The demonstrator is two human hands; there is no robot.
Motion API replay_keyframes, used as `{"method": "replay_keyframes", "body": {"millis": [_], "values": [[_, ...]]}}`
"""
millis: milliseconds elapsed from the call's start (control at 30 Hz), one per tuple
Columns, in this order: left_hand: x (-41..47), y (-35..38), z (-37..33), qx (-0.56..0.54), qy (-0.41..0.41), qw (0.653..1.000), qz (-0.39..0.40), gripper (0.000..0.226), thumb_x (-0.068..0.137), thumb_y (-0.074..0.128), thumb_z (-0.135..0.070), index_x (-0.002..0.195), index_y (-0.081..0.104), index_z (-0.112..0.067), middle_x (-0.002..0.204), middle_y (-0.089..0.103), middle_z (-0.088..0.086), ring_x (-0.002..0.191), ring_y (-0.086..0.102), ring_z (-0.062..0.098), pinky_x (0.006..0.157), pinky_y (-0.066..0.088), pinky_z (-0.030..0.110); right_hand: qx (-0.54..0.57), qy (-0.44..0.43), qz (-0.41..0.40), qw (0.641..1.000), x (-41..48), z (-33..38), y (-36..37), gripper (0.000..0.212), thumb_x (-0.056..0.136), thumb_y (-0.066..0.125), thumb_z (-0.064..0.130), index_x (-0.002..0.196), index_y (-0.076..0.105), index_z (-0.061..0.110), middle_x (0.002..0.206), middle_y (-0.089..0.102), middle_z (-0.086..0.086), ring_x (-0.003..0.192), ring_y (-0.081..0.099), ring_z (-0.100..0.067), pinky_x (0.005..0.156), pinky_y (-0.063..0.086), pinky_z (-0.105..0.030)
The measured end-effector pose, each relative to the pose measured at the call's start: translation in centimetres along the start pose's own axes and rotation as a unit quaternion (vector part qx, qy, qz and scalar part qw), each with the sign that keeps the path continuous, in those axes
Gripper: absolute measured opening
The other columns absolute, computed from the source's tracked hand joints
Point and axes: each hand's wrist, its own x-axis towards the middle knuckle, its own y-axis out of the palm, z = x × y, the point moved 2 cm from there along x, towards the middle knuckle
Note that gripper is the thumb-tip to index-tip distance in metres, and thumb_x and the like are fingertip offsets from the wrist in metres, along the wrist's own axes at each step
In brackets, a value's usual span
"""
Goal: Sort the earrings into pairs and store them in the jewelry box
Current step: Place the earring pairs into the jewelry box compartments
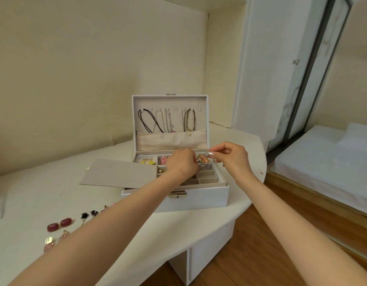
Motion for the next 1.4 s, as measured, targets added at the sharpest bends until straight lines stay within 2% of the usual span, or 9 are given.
{"method": "replay_keyframes", "body": {"millis": [200, 367, 433, 633, 733, 867, 1000, 1167, 1400], "values": [[0.0, -0.7, -0.1, 0.015, 0.017, 0.999, 0.027, 0.012, 0.087, 0.055, -0.014, 0.096, 0.063, -0.015, 0.103, 0.064, 0.006, 0.096, 0.056, 0.024, 0.076, 0.047, 0.033, 0.005, 0.0, 0.007, 1.0, 0.1, -0.2, 0.2, 0.008, 0.076, 0.073, 0.006, 0.079, 0.071, 0.012, 0.073, 0.069, 0.002, 0.059, 0.06, 0.003, 0.061, 0.047, -0.01], [0.1, -1.1, -0.7, 0.112, 0.103, 0.988, 0.011, 0.018, 0.089, 0.053, -0.017, 0.104, 0.064, -0.016, 0.114, 0.052, 0.01, 0.111, 0.044, 0.027, 0.084, 0.039, 0.033, 0.0, 0.007, -0.001, 1.0, 0.2, -0.8, 0.0, 0.006, 0.076, 0.073, 0.006, 0.078, 0.071, 0.011, 0.074, 0.07, -0.002, 0.059, 0.06, 0.0, 0.064, 0.048, -0.014], [0.0, -0.8, -0.7, 0.128, 0.127, 0.984, 0.005, 0.019, 0.09, 0.053, -0.017, 0.105, 0.065, -0.017, 0.114, 0.051, 0.01, 0.111, 0.043, 0.026, 0.084, 0.039, 0.032, 0.004, 0.009, -0.008, 1.0, 0.1, -0.9, -0.2, 0.005, 0.077, 0.072, 0.005, 0.08, 0.071, 0.009, 0.074, 0.069, -0.003, 0.059, 0.059, -0.001, 0.058, 0.046, -0.009], [-0.1, -0.9, 0.0, 0.094, 0.121, 0.988, 0.007, 0.021, 0.091, 0.053, -0.015, 0.109, 0.063, -0.016, 0.116, 0.052, 0.009, 0.111, 0.044, 0.025, 0.087, 0.041, 0.033, 0.002, 0.007, -0.014, 1.0, -0.1, -1.1, -0.7, 0.004, 0.081, 0.069, 0.01, 0.085, 0.069, 0.009, 0.078, 0.07, -0.001, 0.062, 0.06, -0.002, 0.049, 0.041, -0.005], [-0.3, -1.5, -0.1, 0.056, 0.13, 0.99, -0.014, 0.023, 0.089, 0.05, -0.008, 0.106, 0.063, -0.017, 0.114, 0.054, 0.007, 0.11, 0.045, 0.023, 0.081, 0.038, 0.029, 0.008, 0.002, -0.016, 1.0, 0.0, -1.2, -0.7, 0.004, 0.082, 0.068, 0.01, 0.085, 0.069, 0.008, 0.078, 0.071, -0.002, 0.061, 0.061, 0.001, 0.05, 0.042, -0.006], [-1.0, -1.2, 0.1, 0.059, 0.153, 0.985, 0.045, 0.03, 0.089, 0.048, -0.006, 0.107, 0.067, -0.019, 0.118, 0.052, 0.007, 0.116, 0.04, 0.023, 0.091, 0.036, 0.031, 0.022, -0.006, -0.029, 0.999, 0.1, -1.0, -0.5, 0.008, 0.081, 0.07, 0.011, 0.086, 0.069, 0.005, 0.078, 0.072, -0.004, 0.07, 0.065, -0.005, 0.053, 0.046, -0.009], [-1.2, -1.0, 0.5, 0.075, 0.153, 0.984, 0.047, 0.031, 0.089, 0.045, -0.007, 0.109, 0.066, -0.018, 0.12, 0.05, 0.007, 0.119, 0.038, 0.023, 0.094, 0.035, 0.032, 0.016, -0.01, -0.029, 0.999, 0.2, -0.8, -0.3, 0.007, 0.078, 0.072, 0.013, 0.083, 0.07, 0.008, 0.078, 0.073, -0.005, 0.073, 0.065, -0.007, 0.057, 0.048, -0.011], [-1.1, -1.8, 1.3, 0.029, 0.101, 0.994, -0.02, 0.028, 0.089, 0.043, -0.003, 0.106, 0.063, -0.015, 0.114, 0.056, 0.007, 0.11, 0.046, 0.023, 0.085, 0.042, 0.033, -0.048, -0.007, 0.007, 0.999, 0.4, -1.3, 0.7, 0.005, 0.076, 0.075, 0.021, 0.077, 0.071, 0.018, 0.076, 0.072, 0.003, 0.078, 0.068, -0.01, 0.081, 0.054, -0.033], [-1.6, -2.4, 2.4, 0.021, 0.097, 0.994, -0.051, 0.028, 0.09, 0.041, -0.004, 0.107, 0.062, -0.013, 0.11, 0.058, 0.008, 0.107, 0.046, 0.025, 0.085, 0.043, 0.036, -0.303, -0.065, 0.029, 0.95, 0.1, -1.0, 1.4, 0.004, 0.078, 0.073, 0.028, 0.077, 0.073, 0.024, 0.09, 0.064, 0.007, 0.097, 0.052, -0.014, 0.072, 0.041, -0.028]]}}
